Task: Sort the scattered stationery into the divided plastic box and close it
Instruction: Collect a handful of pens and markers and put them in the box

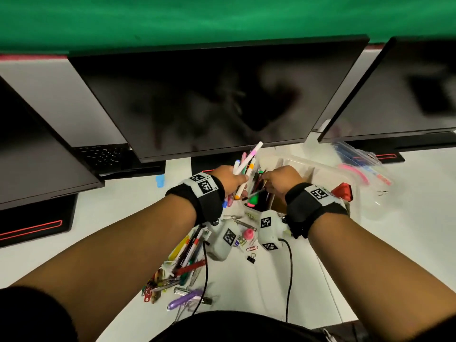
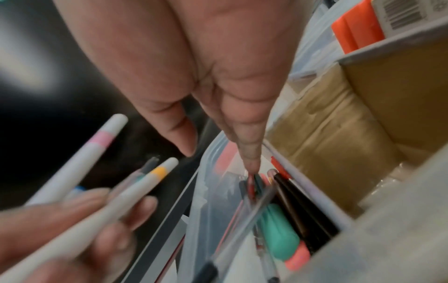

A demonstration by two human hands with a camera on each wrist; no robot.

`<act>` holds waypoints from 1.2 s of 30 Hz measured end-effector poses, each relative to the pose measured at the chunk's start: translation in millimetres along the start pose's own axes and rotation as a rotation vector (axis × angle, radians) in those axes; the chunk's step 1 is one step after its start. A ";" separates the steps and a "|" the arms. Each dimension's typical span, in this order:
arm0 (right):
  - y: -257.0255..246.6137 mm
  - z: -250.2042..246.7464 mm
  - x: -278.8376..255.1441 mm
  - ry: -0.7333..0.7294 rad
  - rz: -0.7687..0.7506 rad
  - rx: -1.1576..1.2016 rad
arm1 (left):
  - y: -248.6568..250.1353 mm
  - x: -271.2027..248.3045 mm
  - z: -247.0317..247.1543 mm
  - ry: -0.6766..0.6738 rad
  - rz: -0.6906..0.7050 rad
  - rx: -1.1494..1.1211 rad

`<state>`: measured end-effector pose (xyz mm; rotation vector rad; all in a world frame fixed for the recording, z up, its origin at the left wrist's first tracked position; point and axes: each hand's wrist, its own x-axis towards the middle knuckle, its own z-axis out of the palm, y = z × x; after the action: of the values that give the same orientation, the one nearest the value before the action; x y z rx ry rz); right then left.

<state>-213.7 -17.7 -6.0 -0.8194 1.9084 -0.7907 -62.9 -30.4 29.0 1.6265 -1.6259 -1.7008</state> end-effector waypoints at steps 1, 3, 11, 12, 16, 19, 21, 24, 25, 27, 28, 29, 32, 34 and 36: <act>0.1 -3.6 -5.8 -0.008 -0.029 -0.046 | 2.2 5.2 3.6 -0.006 0.004 0.039; 7.6 -13.4 -15.5 0.001 -0.065 0.005 | 6.8 12.2 10.7 -0.002 0.016 0.221; 54.9 -26.6 -54.0 0.076 -0.420 -0.494 | 12.7 31.4 45.4 0.070 -0.065 0.317; 62.0 -23.9 -54.8 0.062 -0.469 -0.546 | 13.1 34.9 48.4 0.079 -0.046 0.319; 73.3 -19.7 -55.1 0.041 -0.568 -0.647 | 17.0 41.3 59.5 0.034 0.031 0.523; 73.6 -20.2 -55.8 0.045 -0.546 -0.674 | 14.7 39.6 62.8 0.034 0.035 0.659; 75.4 -19.1 -55.4 0.051 -0.552 -0.698 | 10.4 40.5 60.3 0.020 0.058 0.669; 77.3 -18.1 -52.9 0.064 -0.577 -0.704 | 1.3 41.7 49.5 -0.043 0.098 0.459; 77.2 -18.2 -51.8 0.067 -0.571 -0.700 | -1.4 40.6 43.5 -0.065 0.102 0.319; 76.3 -17.5 -50.2 0.095 -0.554 -0.673 | -6.2 33.3 26.9 -0.074 0.101 0.130; 75.7 -15.6 -50.2 0.119 -0.560 -0.648 | -9.5 28.8 16.1 -0.048 0.098 0.103; 74.3 -14.3 -50.3 0.152 -0.578 -0.615 | -12.5 26.4 6.0 -0.020 0.106 0.103; 62.5 -0.7 -59.5 0.200 -0.721 -0.550 | -31.8 16.5 -25.5 0.080 0.099 0.133; 53.7 16.3 -68.7 0.153 -0.848 -0.554 | -50.8 11.6 -43.5 0.115 0.056 0.162; 50.4 37.3 -74.3 0.046 -0.936 -0.596 | -70.2 5.0 -60.5 0.127 0.018 0.242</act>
<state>-162.9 62.9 -25.4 -2.1602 1.7691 -0.7499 18.0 -41.9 -14.9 1.7817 -1.8344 -1.4044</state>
